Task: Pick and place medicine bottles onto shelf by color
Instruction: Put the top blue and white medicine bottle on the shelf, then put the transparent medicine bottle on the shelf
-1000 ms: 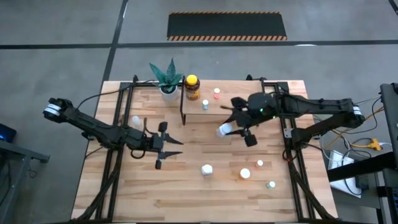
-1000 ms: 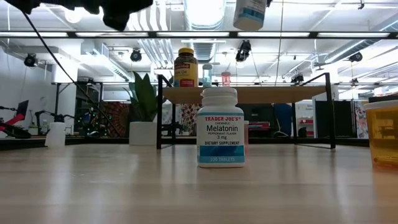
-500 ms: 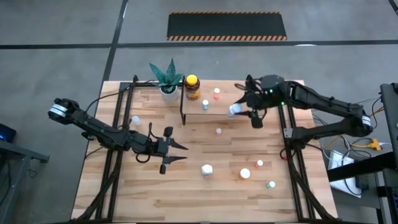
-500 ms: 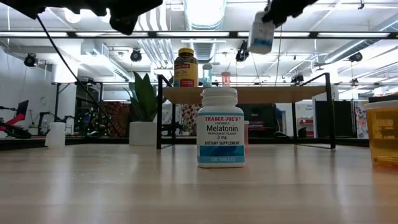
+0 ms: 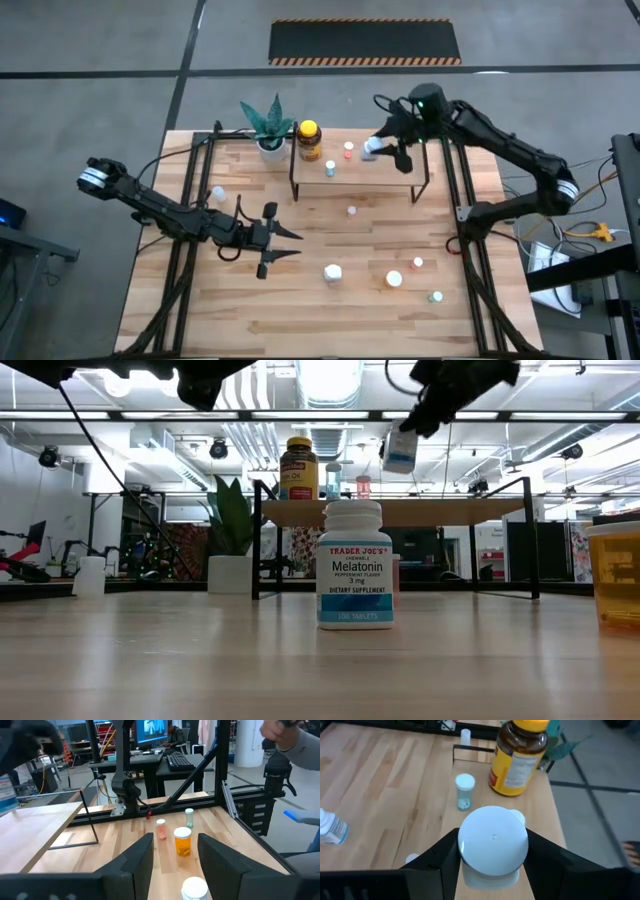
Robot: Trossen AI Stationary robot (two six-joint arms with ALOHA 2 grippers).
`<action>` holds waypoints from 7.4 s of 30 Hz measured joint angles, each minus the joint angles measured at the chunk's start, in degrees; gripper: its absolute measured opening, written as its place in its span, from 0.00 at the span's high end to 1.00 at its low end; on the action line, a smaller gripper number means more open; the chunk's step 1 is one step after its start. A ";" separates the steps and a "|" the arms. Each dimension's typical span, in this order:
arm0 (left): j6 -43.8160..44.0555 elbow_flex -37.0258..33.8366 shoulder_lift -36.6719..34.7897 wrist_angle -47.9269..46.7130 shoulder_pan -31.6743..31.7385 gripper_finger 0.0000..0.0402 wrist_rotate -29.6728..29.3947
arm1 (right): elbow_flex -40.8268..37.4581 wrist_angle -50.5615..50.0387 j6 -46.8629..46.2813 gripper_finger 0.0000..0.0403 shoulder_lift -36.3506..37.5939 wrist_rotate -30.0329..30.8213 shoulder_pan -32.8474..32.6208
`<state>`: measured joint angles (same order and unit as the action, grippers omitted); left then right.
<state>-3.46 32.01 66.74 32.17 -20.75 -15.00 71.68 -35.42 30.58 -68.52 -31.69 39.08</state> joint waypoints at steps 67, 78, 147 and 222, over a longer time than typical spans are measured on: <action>0.73 -0.02 0.00 0.38 -0.01 0.66 -0.26 | 19.02 -11.24 3.48 0.46 -22.03 -3.19 12.18; 11.30 0.09 -0.02 0.12 -0.05 0.66 -7.80 | 17.97 -11.74 -7.62 0.46 -12.39 -9.16 7.97; 60.67 28.85 -0.39 -121.32 41.43 0.66 -13.21 | -8.48 -1.51 -19.88 0.69 11.09 3.31 -33.50; 71.88 2.62 4.61 -90.81 41.41 0.70 -14.44 | -9.16 -1.55 -19.48 0.66 11.09 3.27 -33.50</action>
<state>68.42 34.63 71.35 -58.63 20.67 -29.45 62.52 -36.97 11.09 -57.43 -28.42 5.58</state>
